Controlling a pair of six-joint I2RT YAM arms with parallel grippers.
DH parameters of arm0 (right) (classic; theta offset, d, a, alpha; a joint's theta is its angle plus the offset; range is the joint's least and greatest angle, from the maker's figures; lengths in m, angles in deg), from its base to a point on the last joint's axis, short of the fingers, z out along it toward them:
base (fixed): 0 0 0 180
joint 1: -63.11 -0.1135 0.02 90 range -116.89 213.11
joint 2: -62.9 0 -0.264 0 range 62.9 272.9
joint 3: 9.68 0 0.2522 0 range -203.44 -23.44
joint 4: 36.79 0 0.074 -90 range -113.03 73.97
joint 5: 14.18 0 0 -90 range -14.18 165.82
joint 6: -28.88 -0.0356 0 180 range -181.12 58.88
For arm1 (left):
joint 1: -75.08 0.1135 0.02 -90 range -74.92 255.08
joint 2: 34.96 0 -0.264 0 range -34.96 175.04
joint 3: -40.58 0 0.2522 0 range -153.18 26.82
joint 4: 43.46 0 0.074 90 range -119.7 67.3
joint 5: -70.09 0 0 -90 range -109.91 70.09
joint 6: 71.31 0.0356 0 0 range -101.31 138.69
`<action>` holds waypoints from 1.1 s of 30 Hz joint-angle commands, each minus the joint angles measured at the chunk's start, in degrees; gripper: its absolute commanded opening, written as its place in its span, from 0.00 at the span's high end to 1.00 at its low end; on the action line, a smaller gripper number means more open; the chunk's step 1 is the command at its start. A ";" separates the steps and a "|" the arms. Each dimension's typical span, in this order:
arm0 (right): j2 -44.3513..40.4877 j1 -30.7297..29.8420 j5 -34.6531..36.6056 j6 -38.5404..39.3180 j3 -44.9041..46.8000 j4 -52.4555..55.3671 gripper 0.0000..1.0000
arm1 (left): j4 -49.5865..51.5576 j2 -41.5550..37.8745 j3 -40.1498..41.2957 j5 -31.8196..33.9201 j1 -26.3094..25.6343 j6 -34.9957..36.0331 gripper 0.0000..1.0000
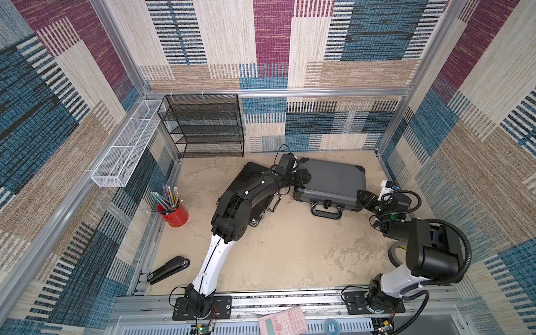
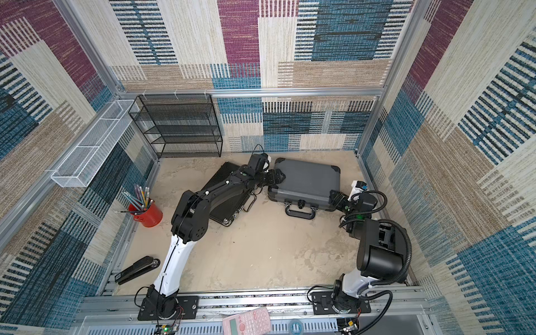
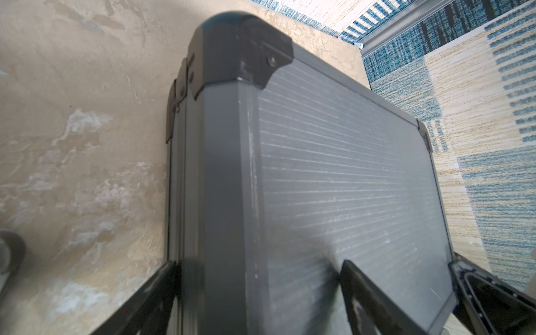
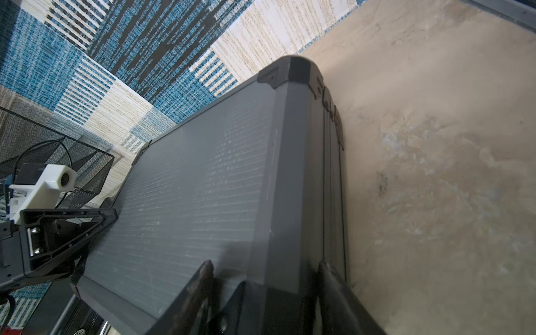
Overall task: Open the poker set cases
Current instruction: Adjust the poker set case at the center of the board.
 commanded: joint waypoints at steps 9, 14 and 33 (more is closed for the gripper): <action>-4.01 -1.77 -12.86 -3.38 4.91 6.45 0.43 | 0.28 -1.28 3.05 -11.79 -4.66 2.72 0.13; -7.56 -1.67 -9.65 -2.43 5.99 9.30 0.40 | -0.97 -4.30 6.70 -7.87 -4.66 4.22 0.09; -18.30 -0.79 0.75 1.55 5.44 17.68 0.10 | -8.28 -20.07 22.08 9.59 -3.08 6.59 0.01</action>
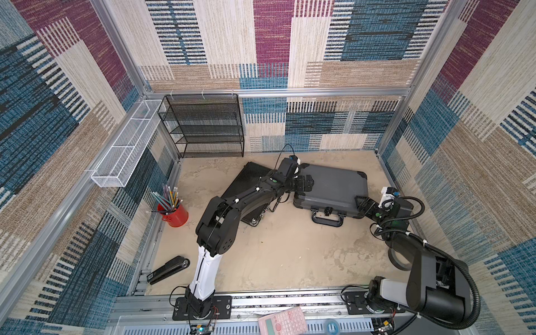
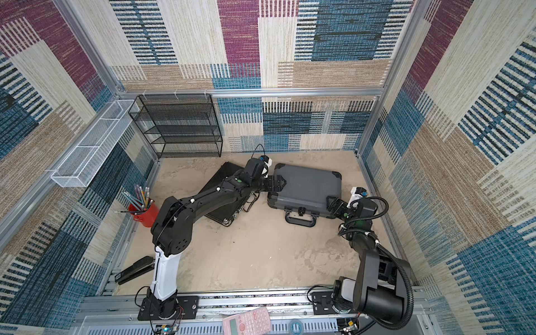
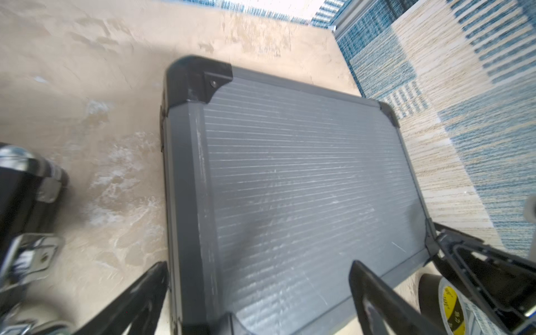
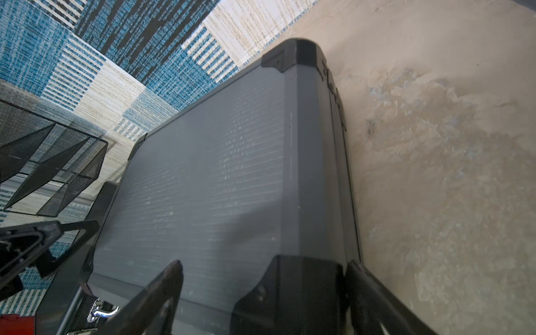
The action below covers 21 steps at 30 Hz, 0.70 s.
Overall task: Open the poker set cases
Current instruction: Adjust the poker set case at the center of the board.
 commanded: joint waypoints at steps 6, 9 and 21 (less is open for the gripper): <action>-5.30 -0.15 -3.22 0.18 2.96 -0.24 0.08 | -11.30 -10.25 15.33 5.70 -1.62 -2.44 0.01; -7.16 -0.17 -3.67 -0.35 4.38 -0.69 0.07 | -16.62 -14.42 22.38 7.67 -3.21 -3.93 0.01; -11.99 -0.15 -6.85 -2.62 8.50 -1.70 0.05 | -35.84 -17.00 40.89 10.27 -12.05 -15.66 0.02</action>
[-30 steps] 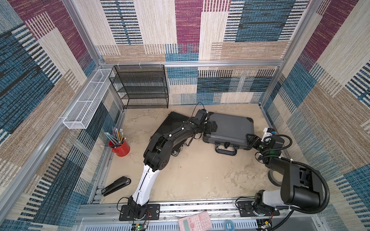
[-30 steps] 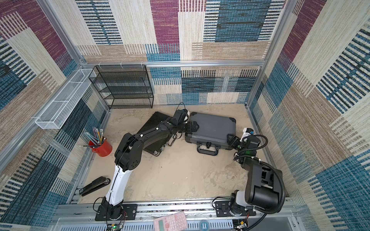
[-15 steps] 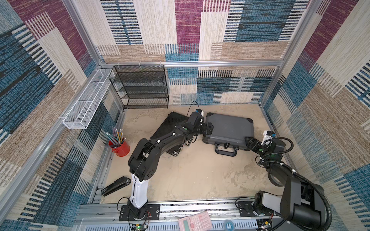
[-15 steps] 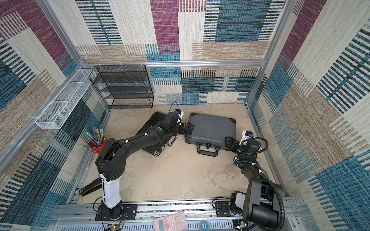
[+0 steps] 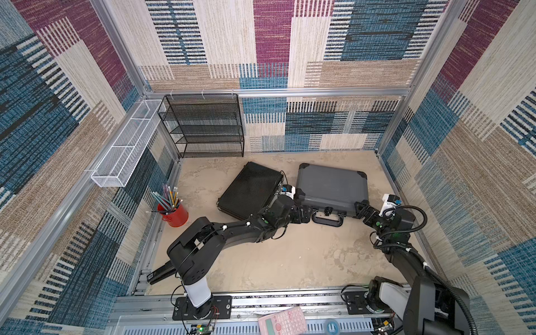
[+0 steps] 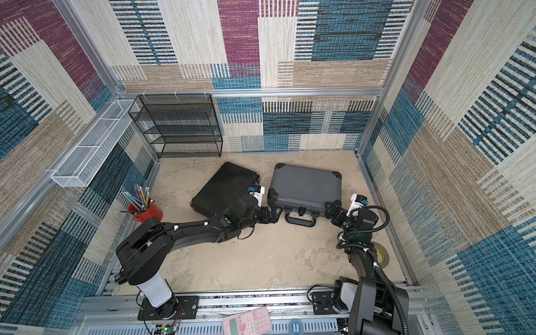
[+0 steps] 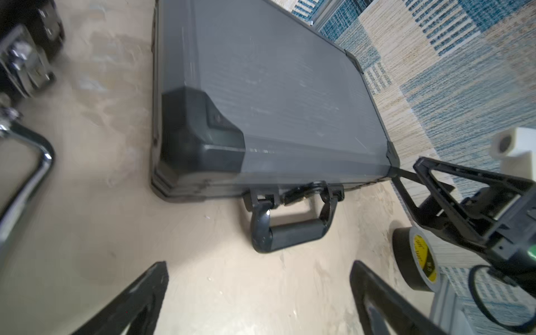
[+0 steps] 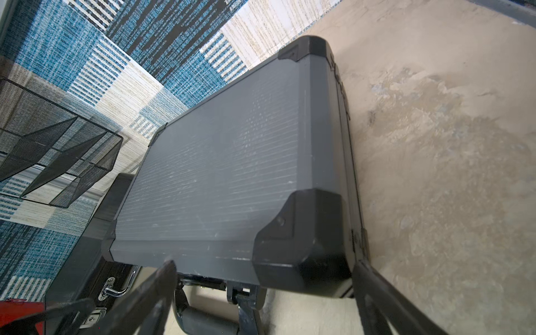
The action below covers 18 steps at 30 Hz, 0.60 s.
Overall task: Open the poker set cases
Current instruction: Adjust the poker set case at the center of the board.
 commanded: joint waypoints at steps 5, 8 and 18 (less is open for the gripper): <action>-1.52 -0.22 -7.84 -3.59 2.79 -3.44 0.06 | -12.22 4.69 2.40 -0.63 -3.28 -7.77 0.05; -2.52 -0.18 -8.20 -3.34 3.69 -2.93 0.06 | -17.62 8.10 2.32 -2.74 -3.26 -10.83 0.09; -1.74 -0.24 -8.92 -3.87 4.97 -3.47 0.05 | -19.54 11.35 1.03 -2.26 -3.45 -14.09 0.14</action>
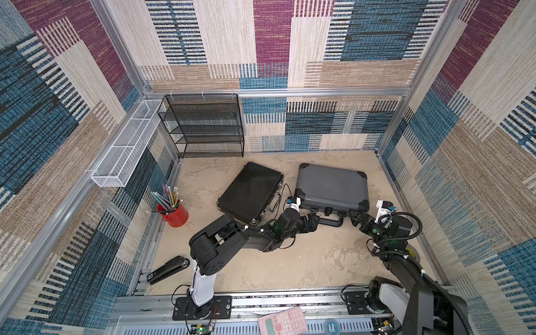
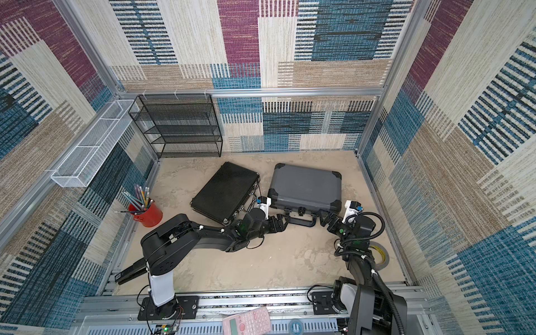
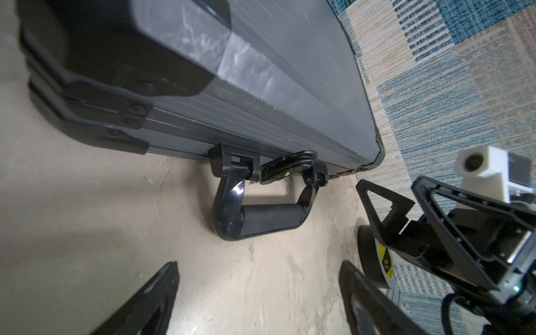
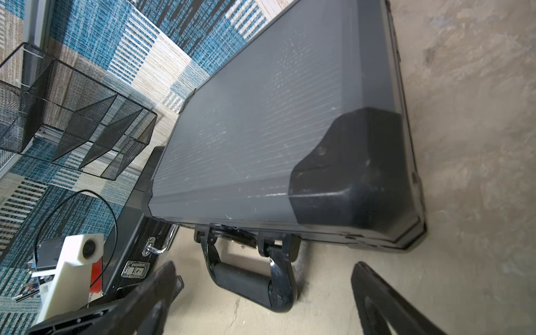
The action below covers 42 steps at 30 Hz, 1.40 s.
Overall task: Open the poker set cases
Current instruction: Adjust the poker set case at the center of the board, then pick up the poker set case from the center of the board.
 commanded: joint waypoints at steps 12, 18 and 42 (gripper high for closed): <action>-0.06 0.00 -2.88 -3.05 1.09 -5.06 0.05 | -10.93 6.07 -0.13 -2.00 0.09 -11.16 0.23; -1.67 0.00 -3.53 -3.15 1.93 -4.42 0.06 | -14.02 9.03 -0.62 -3.05 0.10 -12.60 0.27; -1.99 0.02 -4.44 -4.49 2.28 -4.34 0.06 | -25.37 15.36 -2.29 -5.56 0.19 -20.42 0.37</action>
